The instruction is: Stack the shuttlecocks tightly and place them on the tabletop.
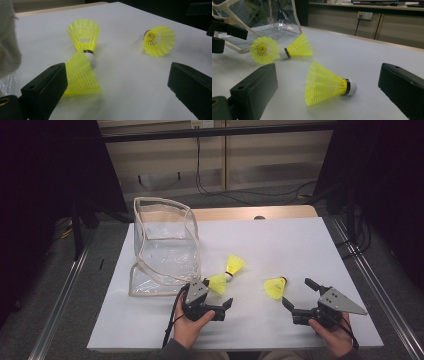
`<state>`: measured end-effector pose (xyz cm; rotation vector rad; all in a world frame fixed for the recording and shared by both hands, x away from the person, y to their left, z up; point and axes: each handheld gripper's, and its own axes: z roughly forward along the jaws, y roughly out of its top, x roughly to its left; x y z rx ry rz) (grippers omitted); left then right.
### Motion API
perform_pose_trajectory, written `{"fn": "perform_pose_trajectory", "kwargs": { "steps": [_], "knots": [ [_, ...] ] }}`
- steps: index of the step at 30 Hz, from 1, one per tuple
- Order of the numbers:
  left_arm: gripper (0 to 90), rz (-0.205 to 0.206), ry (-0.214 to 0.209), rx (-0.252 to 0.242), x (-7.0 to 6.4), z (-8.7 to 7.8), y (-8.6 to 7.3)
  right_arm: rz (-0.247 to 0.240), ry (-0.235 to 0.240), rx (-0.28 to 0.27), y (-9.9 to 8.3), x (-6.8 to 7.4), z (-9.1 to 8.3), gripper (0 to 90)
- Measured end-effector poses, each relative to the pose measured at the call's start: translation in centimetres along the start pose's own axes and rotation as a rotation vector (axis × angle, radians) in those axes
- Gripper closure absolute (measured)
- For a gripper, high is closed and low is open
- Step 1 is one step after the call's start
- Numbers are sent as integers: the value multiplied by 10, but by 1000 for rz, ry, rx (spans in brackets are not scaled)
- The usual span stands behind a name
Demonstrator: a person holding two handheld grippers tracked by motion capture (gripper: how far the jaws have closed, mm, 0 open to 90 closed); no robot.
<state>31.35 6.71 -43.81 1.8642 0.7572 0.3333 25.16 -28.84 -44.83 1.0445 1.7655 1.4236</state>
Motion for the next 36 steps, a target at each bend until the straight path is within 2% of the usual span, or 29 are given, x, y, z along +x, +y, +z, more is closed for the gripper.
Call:
{"fn": "perform_pose_trajectory", "kwargs": {
  "steps": [17,22,27,31,36],
  "knots": [
    [27,0,44,11,-5,12,3,-3,0,3,0,0,0,19],
    [28,2,73,12,-5,18,4,0,5,7,-1,0,1,20],
    [32,30,111,15,-3,24,5,0,4,7,-1,0,1,21],
    [38,22,127,14,-2,27,5,-2,7,10,-1,0,1,21],
    [39,40,152,16,-1,31,5,-1,9,10,-1,0,1,21]
  ]
}}
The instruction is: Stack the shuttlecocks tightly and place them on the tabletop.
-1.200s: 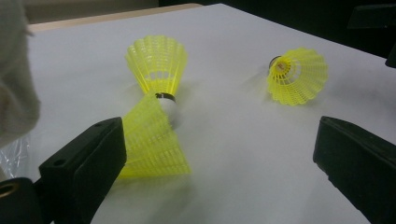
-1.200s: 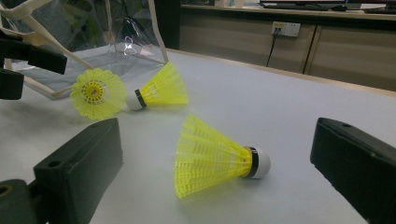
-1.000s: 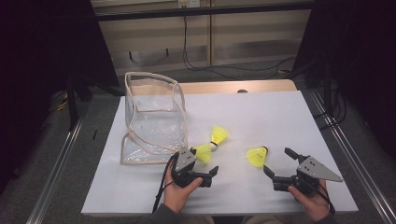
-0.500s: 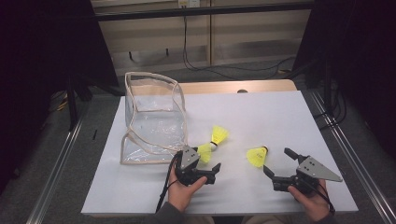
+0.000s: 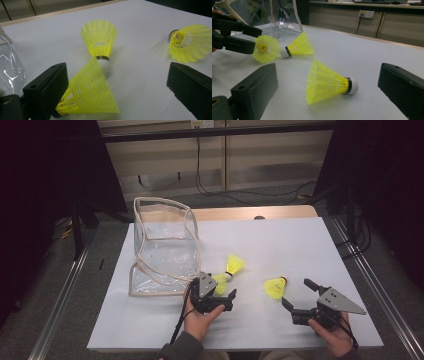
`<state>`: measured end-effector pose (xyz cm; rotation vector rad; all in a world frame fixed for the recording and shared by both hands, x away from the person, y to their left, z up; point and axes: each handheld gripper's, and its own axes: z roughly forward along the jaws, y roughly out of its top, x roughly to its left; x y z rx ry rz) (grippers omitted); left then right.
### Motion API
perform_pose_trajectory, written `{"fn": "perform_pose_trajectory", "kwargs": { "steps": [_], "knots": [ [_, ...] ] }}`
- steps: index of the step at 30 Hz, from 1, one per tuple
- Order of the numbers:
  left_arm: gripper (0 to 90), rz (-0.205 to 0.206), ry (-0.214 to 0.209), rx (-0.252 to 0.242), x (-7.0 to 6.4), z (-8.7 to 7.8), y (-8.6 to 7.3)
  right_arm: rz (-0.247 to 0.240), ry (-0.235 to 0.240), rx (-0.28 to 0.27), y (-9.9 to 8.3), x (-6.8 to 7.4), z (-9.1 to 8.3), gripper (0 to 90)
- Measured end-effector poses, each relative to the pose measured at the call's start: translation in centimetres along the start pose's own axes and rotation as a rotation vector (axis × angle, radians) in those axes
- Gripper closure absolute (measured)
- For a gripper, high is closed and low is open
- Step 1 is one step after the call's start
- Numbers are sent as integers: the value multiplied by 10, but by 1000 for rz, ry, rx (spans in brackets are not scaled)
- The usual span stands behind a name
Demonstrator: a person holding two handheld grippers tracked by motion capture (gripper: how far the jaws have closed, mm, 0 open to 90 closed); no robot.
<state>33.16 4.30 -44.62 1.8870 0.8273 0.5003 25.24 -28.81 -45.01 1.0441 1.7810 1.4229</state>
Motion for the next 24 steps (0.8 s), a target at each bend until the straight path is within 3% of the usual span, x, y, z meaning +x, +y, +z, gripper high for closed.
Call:
{"fn": "perform_pose_trajectory", "kwargs": {
  "steps": [4,24],
  "knots": [
    [48,-3,8,2,0,2,0,-2,2,4,0,0,1,21],
    [192,38,128,21,-1,11,-3,4,4,6,-1,1,1,24]
  ]
}}
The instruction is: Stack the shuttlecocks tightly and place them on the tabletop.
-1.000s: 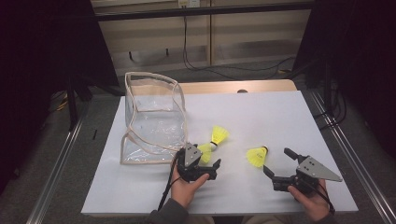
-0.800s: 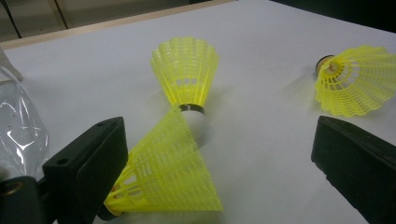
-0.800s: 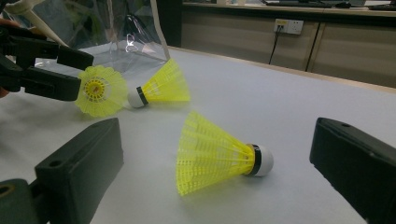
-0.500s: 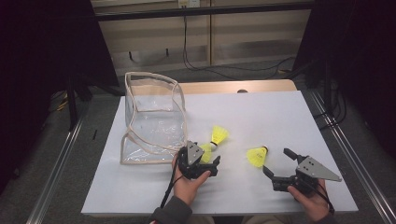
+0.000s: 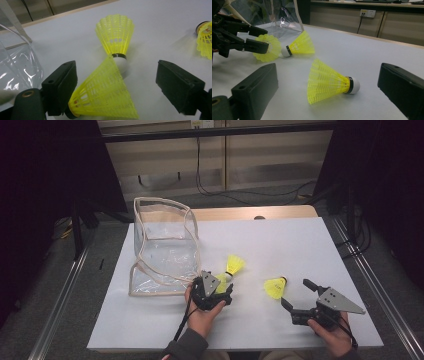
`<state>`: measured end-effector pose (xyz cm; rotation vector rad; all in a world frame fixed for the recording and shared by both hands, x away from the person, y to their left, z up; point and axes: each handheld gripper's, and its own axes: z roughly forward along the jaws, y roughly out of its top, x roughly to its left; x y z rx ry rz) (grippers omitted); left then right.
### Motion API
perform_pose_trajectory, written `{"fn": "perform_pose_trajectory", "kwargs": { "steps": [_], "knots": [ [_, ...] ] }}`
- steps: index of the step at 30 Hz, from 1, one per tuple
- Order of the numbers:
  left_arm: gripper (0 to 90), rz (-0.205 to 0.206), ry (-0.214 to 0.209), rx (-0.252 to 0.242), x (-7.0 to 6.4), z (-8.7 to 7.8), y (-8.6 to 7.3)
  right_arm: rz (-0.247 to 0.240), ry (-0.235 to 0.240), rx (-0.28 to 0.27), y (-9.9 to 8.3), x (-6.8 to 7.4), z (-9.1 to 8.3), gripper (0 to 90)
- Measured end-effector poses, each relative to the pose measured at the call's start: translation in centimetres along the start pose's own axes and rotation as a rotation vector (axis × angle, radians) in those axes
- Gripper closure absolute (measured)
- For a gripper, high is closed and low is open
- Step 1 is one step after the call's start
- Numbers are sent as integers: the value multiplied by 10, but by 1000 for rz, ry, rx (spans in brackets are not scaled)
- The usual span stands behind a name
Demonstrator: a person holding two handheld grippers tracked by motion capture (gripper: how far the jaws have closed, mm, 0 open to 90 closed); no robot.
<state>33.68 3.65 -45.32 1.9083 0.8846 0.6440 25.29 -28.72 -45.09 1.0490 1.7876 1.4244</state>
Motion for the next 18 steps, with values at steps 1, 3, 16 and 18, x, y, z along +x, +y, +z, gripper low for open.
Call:
{"fn": "perform_pose_trajectory", "kwargs": {
  "steps": [1,3,16,18],
  "knots": [
    [211,7,2,4,0,0,0,-1,1,0,0,0,0,24],
    [277,14,7,9,1,0,0,0,-1,0,0,0,0,24],
    [565,13,42,30,3,-13,-2,-1,2,1,0,0,0,24],
    [592,3,37,29,2,-16,-3,-2,2,1,0,0,0,24]
  ]
}}
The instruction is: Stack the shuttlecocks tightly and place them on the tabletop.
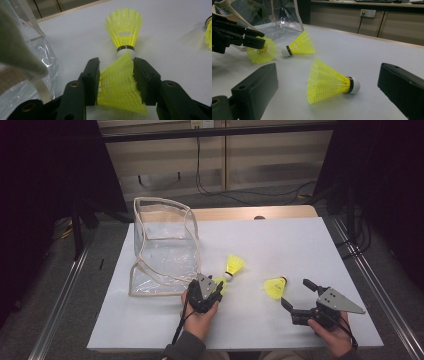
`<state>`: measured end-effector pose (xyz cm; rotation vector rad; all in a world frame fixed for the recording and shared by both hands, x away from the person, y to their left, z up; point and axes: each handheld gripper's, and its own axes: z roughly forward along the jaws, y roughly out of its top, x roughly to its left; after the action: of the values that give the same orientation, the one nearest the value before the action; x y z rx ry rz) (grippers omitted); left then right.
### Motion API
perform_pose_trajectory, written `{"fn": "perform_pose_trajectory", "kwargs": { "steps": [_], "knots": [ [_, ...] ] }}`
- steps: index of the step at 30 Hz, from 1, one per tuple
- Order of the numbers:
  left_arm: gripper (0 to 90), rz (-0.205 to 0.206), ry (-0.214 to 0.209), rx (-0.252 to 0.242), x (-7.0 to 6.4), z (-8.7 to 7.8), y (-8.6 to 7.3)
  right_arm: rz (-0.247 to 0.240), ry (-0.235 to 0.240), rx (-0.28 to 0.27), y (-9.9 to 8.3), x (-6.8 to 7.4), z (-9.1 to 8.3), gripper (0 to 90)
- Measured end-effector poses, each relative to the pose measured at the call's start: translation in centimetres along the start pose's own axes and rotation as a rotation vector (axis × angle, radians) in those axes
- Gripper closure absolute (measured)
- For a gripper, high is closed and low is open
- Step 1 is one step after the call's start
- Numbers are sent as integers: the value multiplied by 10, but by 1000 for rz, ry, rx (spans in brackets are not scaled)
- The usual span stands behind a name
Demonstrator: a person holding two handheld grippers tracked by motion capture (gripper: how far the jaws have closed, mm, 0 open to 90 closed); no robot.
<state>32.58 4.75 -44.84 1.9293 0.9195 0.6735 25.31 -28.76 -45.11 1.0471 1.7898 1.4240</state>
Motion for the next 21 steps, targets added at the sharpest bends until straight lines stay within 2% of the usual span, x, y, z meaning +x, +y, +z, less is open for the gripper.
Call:
{"fn": "perform_pose_trajectory", "kwargs": {
  "steps": [2,5,21],
  "knots": [
    [600,6,-1,5,0,-2,-1,1,1,-1,0,0,0,24],
    [632,-8,-13,5,1,-6,-1,0,1,-1,0,0,0,24],
    [667,-29,-47,7,4,-15,-2,-2,1,-1,0,0,0,24]
  ]
}}
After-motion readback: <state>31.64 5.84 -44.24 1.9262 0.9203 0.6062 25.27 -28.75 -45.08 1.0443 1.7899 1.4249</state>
